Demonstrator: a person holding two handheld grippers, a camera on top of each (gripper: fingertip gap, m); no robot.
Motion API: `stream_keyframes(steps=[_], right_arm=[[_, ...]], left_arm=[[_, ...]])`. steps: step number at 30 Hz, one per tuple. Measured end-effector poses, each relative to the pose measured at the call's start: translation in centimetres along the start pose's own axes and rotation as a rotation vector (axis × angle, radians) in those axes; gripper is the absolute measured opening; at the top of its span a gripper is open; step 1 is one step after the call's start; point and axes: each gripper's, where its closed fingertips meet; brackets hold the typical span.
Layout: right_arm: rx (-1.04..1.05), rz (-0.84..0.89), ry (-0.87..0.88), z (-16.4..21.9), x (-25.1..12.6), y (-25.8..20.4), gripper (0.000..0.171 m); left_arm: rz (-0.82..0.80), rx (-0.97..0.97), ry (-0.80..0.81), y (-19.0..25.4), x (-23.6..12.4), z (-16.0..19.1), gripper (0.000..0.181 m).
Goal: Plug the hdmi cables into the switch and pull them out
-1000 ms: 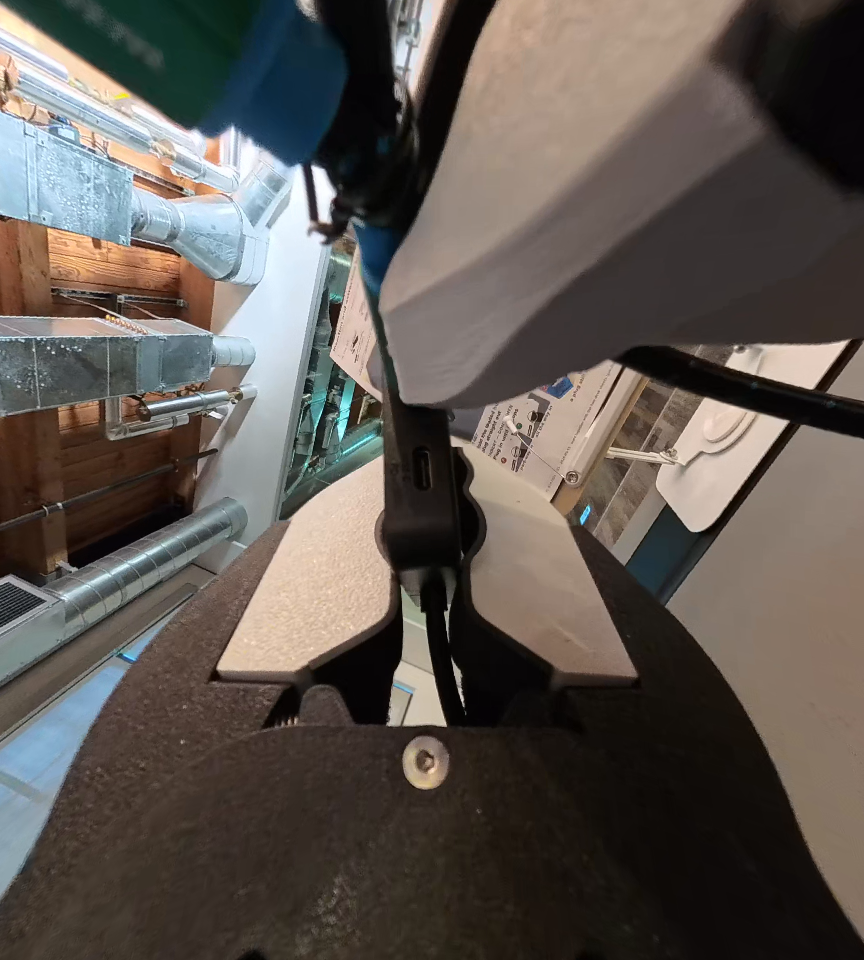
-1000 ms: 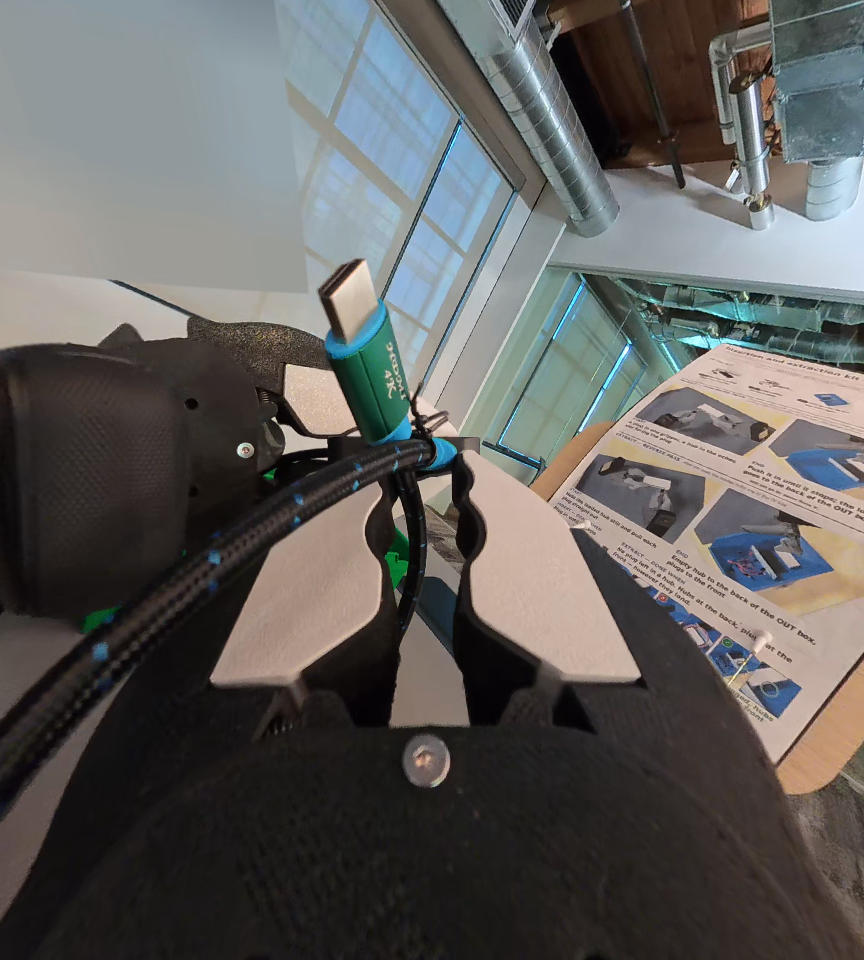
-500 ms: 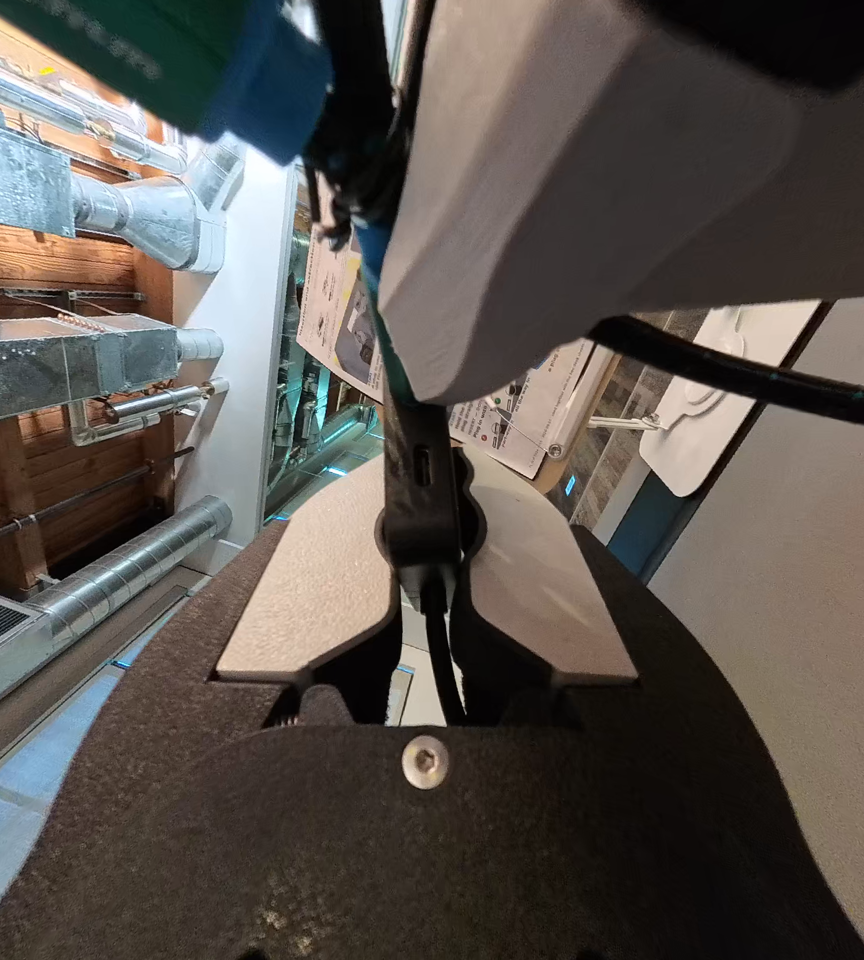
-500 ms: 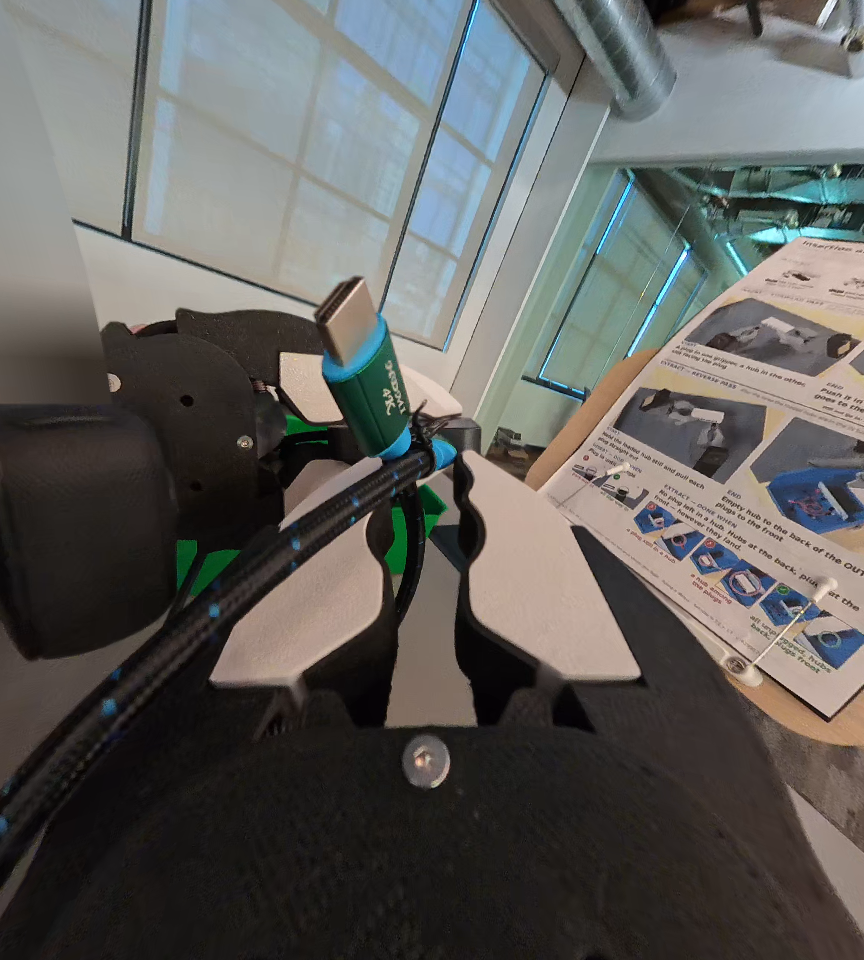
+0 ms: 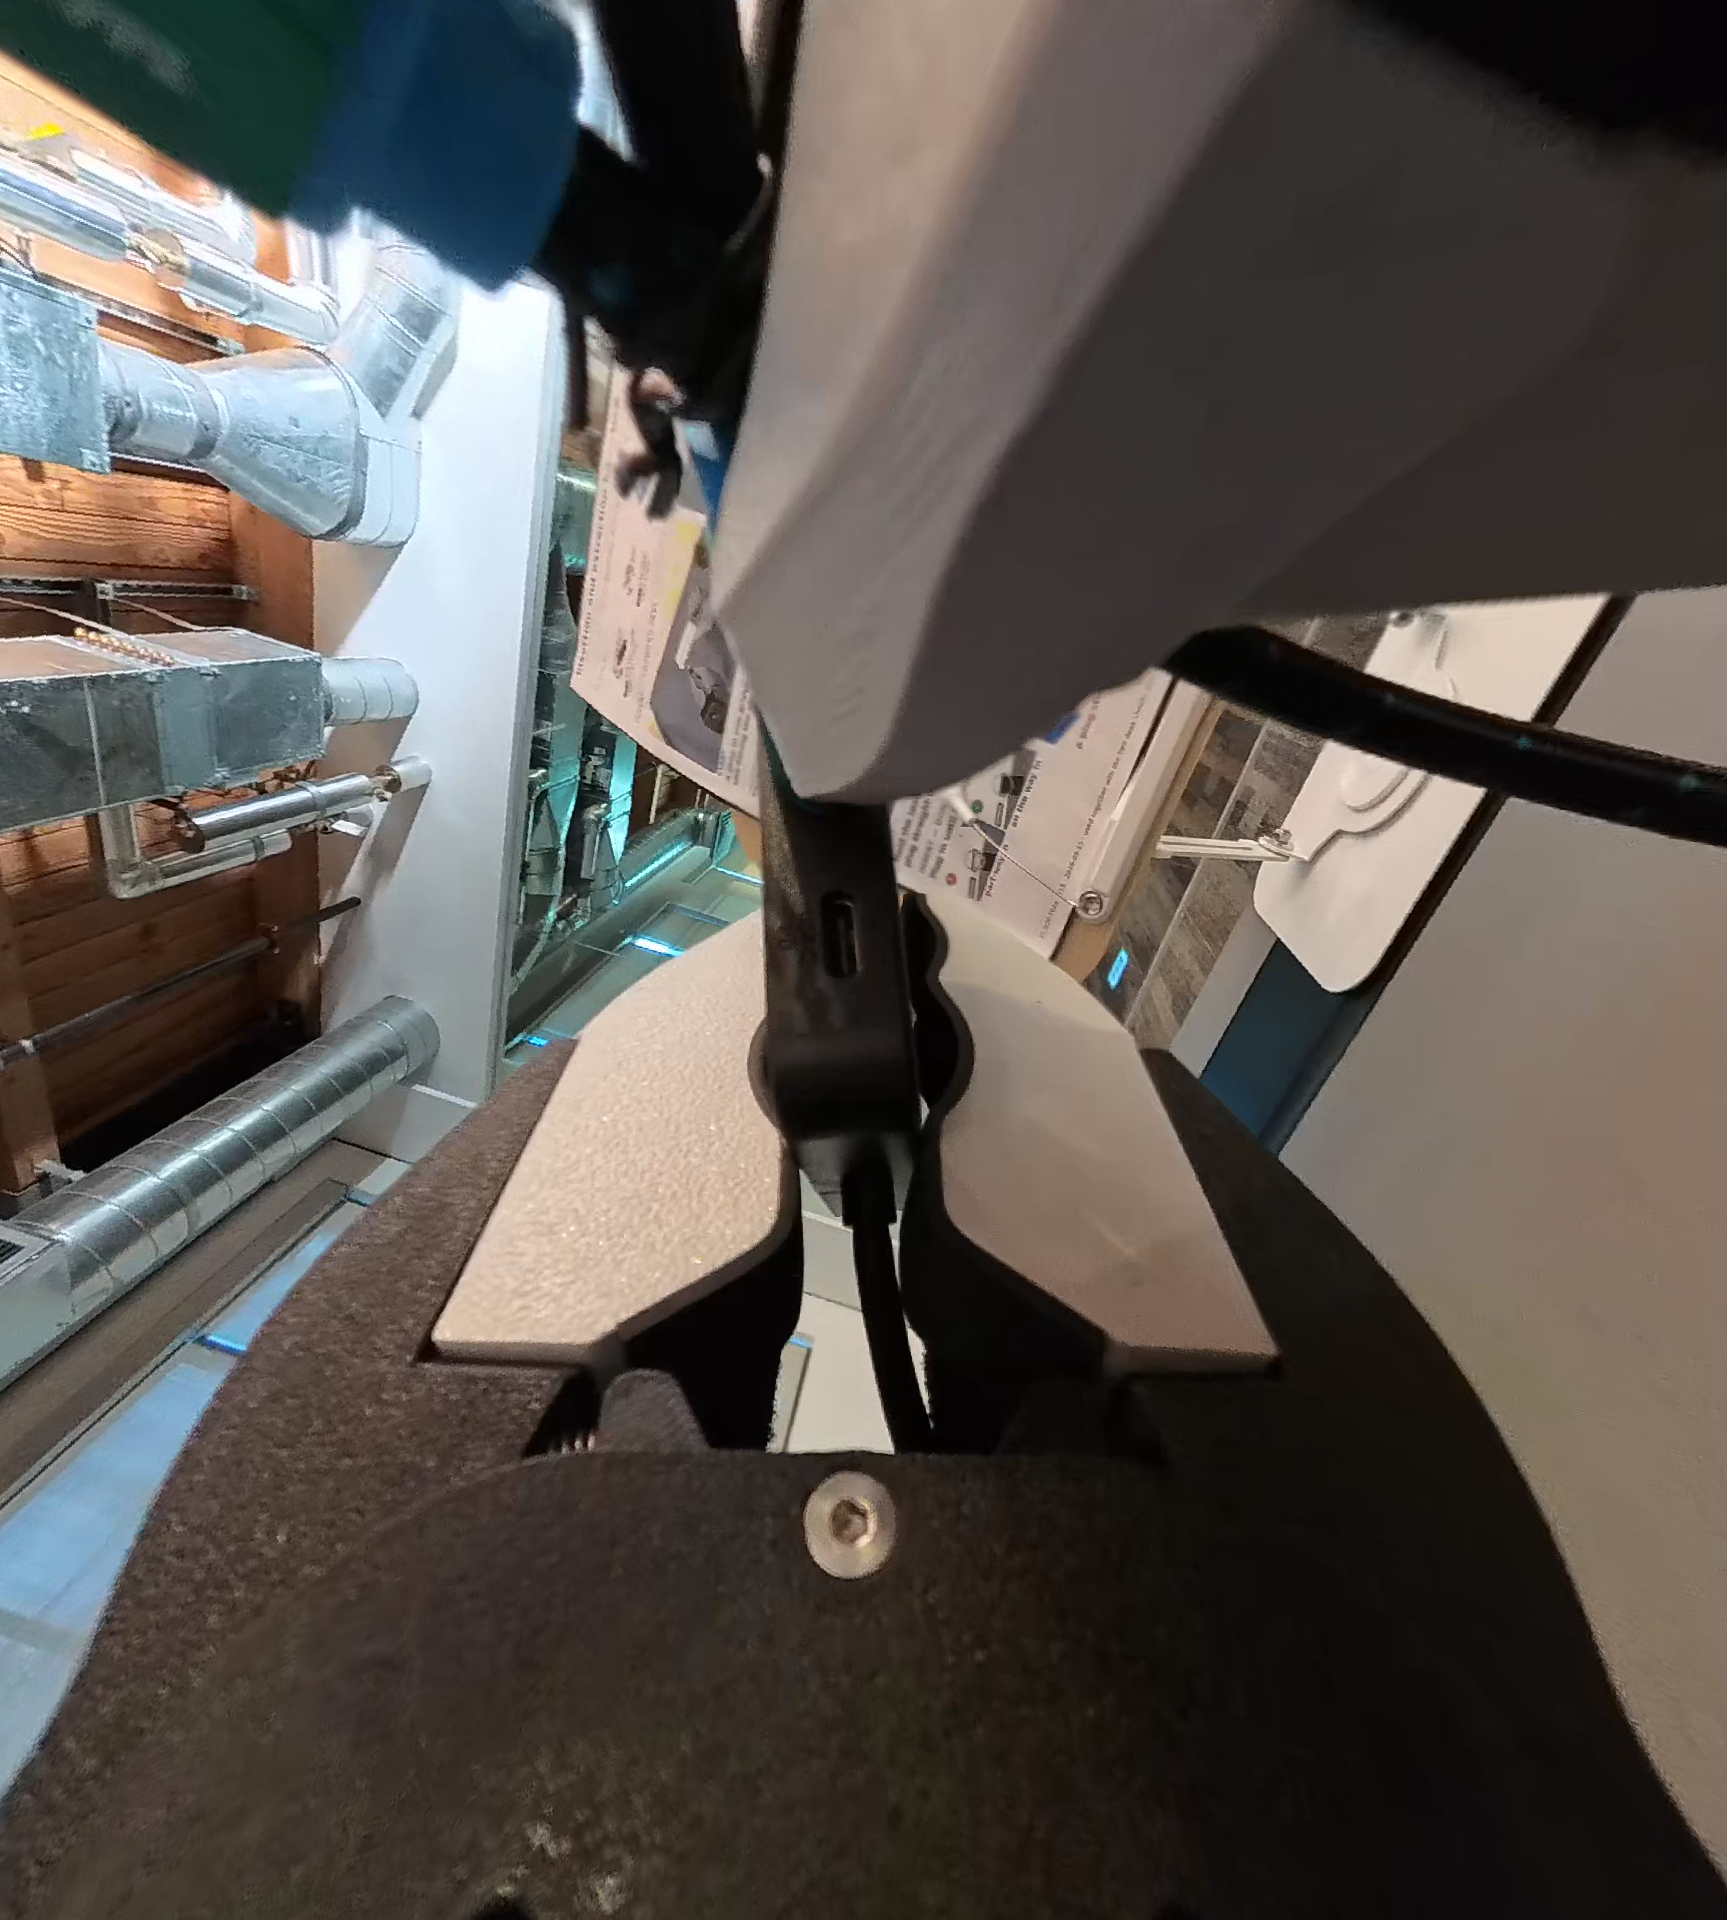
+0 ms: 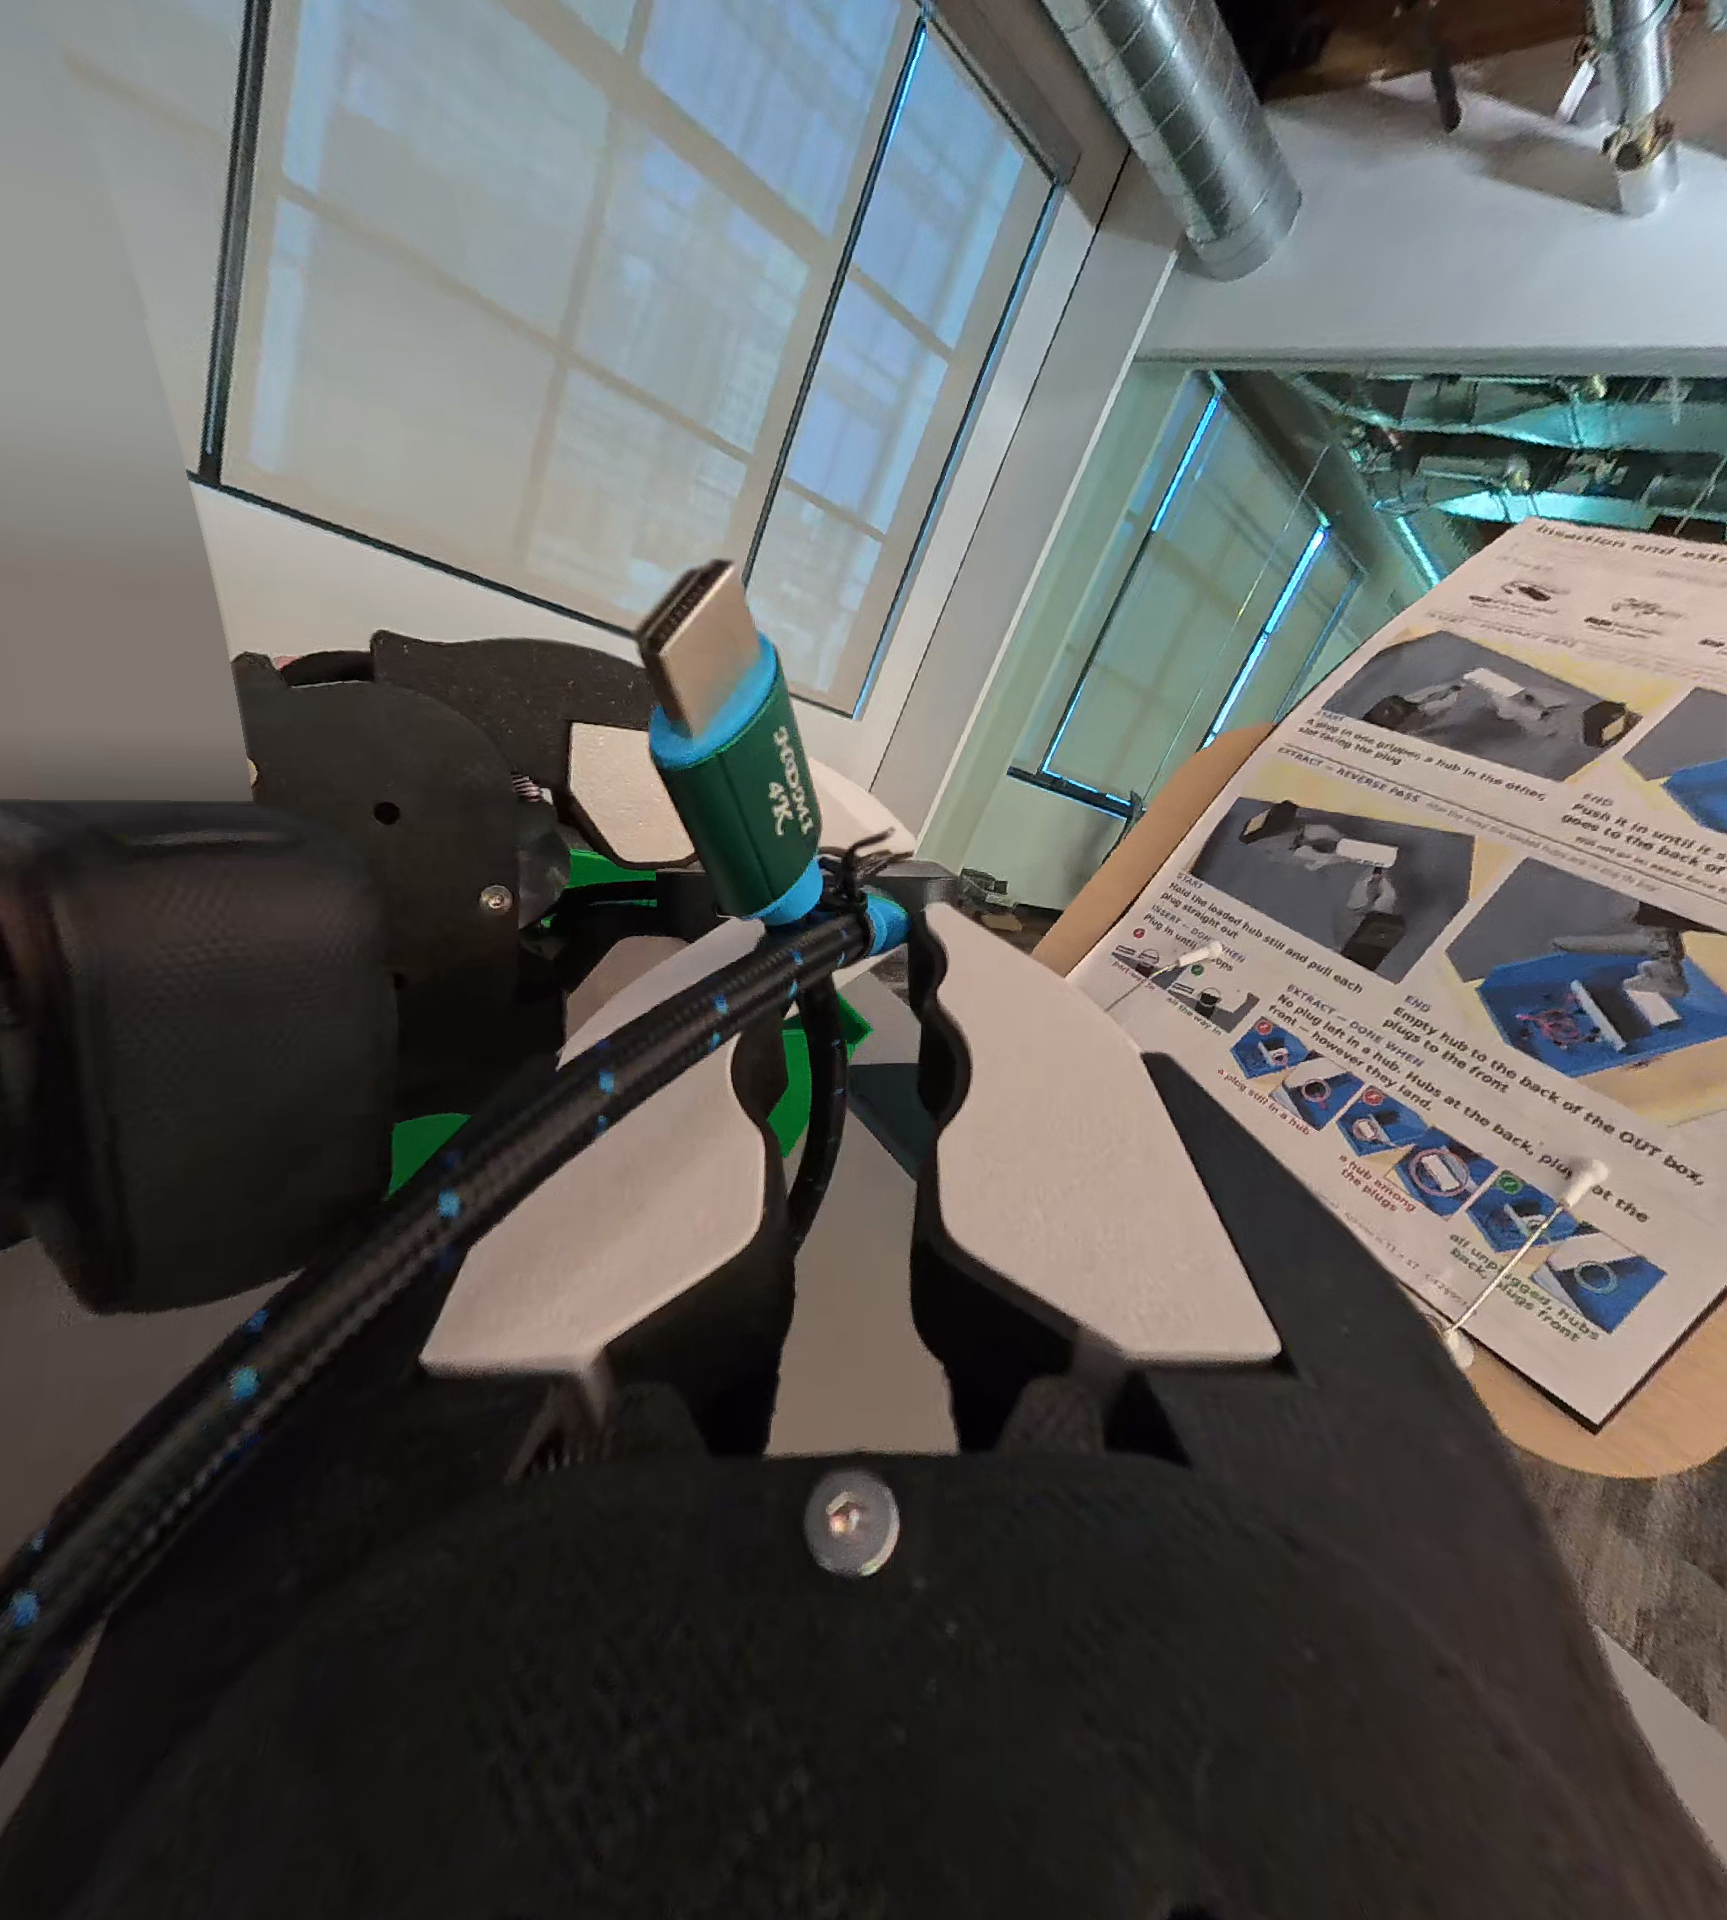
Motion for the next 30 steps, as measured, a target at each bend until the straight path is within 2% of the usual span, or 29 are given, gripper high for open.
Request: stream_keyframes(steps=[6,15,20,22,24,27,30], right_arm=[[-0.023,-0.028,0.057,-1.9,-0.3,-0.7,0.022],[0.002,-0.047,0.066,-2.1,-0.4,-0.8,0.022],[-0.011,-0.146,0.033,-1.7,0.2,-1.3,0.023],[-0.037,-0.176,0.007,-1.7,0.0,-1.1,0.033],[-0.020,-0.252,-0.019,-1.7,-0.5,-0.9,0.033],[0.150,-0.215,-0.206,0.4,-1.0,1.6,0.030],[0.599,-0.232,-0.264,1.1,-1.4,1.8,0.031]], left_arm=[[-0.100,0.031,0.066,-1.9,-1.1,-1.4,0.016],[-0.126,0.030,0.087,-2.2,-1.3,-1.9,0.016],[-0.164,0.104,0.102,-3.8,-1.3,-1.0,0.016],[-0.183,0.098,0.081,-4.8,-1.4,0.3,0.017],[-0.193,0.096,0.076,-5.6,-1.5,1.4,0.017],[-0.183,0.157,0.159,-5.8,-1.9,1.0,0.017],[-0.147,0.228,0.292,-4.0,-2.6,-1.7,0.016]])
Point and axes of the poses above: each gripper's, where its closed fingertips meet, x out along the fingers, z out of its underside, y = z × x across the jaws, and after that the axes turned 13 degrees about y, right-handed
